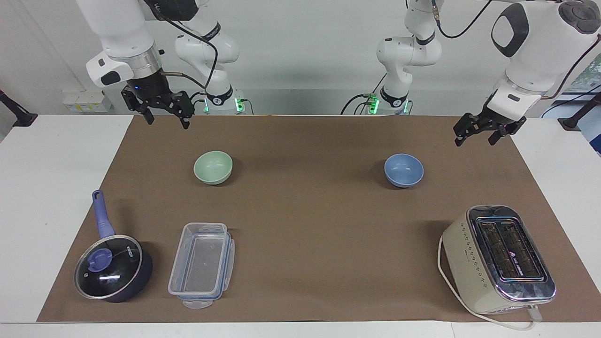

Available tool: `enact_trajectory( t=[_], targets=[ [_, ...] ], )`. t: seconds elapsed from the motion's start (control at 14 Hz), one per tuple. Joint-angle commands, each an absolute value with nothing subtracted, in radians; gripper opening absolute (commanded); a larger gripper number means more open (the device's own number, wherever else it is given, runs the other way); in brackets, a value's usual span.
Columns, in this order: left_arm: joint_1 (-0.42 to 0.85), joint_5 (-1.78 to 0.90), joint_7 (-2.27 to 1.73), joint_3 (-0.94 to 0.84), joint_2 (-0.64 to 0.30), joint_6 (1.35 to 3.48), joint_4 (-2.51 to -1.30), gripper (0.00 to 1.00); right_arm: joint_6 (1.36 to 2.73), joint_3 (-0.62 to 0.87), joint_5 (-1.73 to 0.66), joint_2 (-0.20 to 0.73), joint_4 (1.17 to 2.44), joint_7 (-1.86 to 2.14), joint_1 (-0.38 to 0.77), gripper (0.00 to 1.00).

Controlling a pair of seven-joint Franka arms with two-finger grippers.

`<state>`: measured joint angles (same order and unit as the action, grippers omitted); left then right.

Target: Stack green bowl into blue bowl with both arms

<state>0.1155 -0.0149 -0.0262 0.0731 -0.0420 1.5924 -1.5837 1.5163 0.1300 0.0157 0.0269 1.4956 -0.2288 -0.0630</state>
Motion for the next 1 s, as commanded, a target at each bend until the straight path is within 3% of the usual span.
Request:
enact_trajectory(
  t=[0.0,0.43,0.93],
  targets=[
    [0.133,-0.011,-0.026,0.089,-0.029,1.560,-1.577,1.00,1.509,0.135,0.022,0.037,1.476,-0.202,-0.068,1.00],
    [0.130,-0.011,-0.025,0.091,-0.009,1.574,-1.612,1.00,1.511,0.133,0.017,0.031,1.486,-0.198,-0.067,1.00],
    [0.092,-0.034,0.096,0.094,0.080,1.742,-1.848,1.00,1.512,0.129,0.011,0.031,1.485,-0.202,-0.084,1.00]
  ],
)
